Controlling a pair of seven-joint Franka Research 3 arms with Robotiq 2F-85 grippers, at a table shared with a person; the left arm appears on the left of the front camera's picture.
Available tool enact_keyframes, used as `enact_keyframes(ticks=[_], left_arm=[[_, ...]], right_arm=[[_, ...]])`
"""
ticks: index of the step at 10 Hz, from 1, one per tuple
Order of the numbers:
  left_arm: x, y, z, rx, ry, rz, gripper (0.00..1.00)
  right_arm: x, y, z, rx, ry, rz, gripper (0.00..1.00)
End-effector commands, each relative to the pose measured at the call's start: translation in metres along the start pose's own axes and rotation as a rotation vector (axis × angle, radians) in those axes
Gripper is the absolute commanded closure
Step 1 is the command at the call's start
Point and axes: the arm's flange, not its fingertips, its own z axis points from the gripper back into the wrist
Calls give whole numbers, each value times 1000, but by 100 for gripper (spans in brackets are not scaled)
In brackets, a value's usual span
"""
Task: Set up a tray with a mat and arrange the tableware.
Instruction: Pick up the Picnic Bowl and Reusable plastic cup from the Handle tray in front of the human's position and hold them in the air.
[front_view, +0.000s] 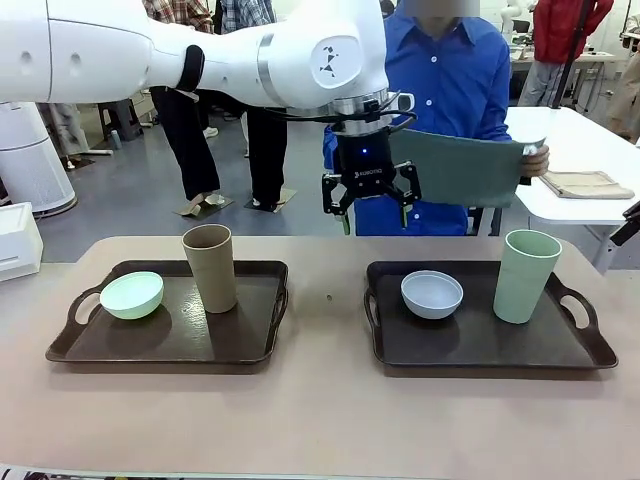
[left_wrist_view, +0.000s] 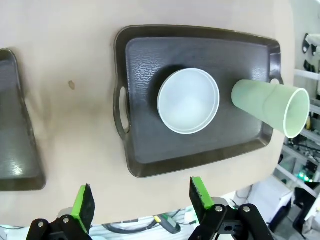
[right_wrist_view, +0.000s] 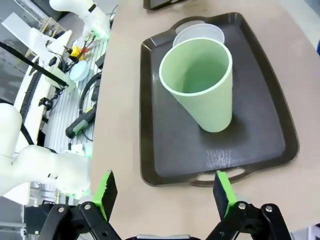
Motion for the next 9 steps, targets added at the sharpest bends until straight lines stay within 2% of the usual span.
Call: enact_keyframes(ticks=[1,4,5,7,9], left_arm=[[-6,3,2,-6,-9,2,0],[-1,-1,0,2,-3,-1,0],[-7,-4,-3,14,-24,-5,0],[-24,-7,-1,-3,-84,22,0],[-28,-7,-8,-22,-106,55,0]], right_arm=[[2,-6,-3,-30,20,-20,0],[0,-3,1,-19,7,-1,0],[3,-11,-11,-57,83,157,0],[-3,-18,-24,-101,10,263,0],[-18,-23,-38,-84,-60,267,0]])
